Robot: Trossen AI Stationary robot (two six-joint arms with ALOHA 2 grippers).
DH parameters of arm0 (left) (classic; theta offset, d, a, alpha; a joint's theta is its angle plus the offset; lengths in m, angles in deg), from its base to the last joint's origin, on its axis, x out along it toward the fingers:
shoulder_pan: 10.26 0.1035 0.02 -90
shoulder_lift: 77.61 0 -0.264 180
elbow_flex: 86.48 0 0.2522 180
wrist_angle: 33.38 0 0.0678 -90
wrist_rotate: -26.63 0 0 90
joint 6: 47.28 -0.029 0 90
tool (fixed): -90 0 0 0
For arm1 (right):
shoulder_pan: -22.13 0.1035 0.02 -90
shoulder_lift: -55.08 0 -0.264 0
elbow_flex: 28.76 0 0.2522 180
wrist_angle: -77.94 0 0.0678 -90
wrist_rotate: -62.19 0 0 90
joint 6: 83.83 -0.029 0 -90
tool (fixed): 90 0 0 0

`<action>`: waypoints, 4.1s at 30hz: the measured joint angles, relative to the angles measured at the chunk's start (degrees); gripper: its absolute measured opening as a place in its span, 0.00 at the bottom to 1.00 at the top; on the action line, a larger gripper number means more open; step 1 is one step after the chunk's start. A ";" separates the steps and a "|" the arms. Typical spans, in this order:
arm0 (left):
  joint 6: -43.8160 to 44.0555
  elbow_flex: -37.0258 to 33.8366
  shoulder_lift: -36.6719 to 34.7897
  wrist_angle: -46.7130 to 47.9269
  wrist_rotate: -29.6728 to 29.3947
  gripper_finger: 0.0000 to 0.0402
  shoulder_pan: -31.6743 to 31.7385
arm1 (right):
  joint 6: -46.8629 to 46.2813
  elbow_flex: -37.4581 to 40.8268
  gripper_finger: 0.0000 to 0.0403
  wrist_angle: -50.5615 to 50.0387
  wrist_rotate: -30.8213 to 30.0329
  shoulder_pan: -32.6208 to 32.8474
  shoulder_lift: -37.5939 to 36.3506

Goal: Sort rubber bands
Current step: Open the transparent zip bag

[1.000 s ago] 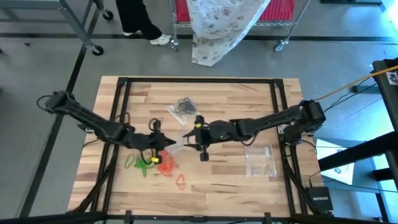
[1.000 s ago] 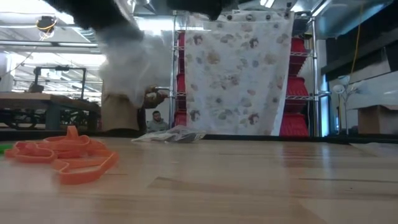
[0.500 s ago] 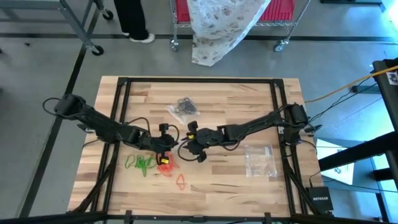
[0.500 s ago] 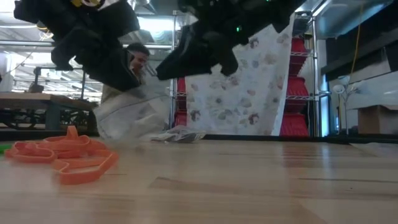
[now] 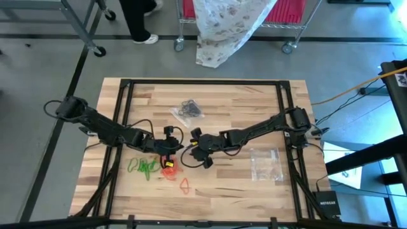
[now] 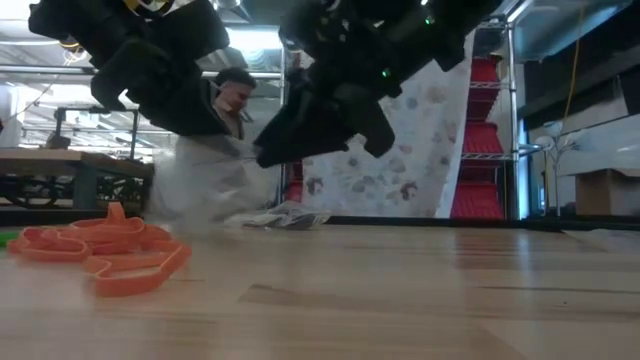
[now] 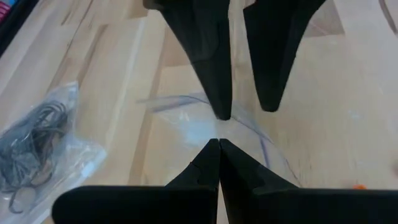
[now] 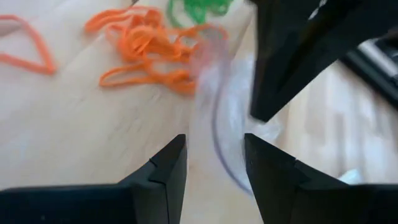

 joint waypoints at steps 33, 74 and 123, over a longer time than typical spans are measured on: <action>0.65 0.01 -0.04 0.47 0.57 0.00 1.29 | -2.90 -7.39 0.38 -12.84 -4.77 4.15 0.20; 2.08 0.01 -0.06 -0.08 0.61 0.00 1.22 | -41.33 11.23 0.38 -16.13 -4.51 2.34 -8.91; 4.50 -0.01 4.87 -9.24 0.55 0.00 3.21 | -82.44 20.74 0.38 20.25 -14.56 0.33 -7.82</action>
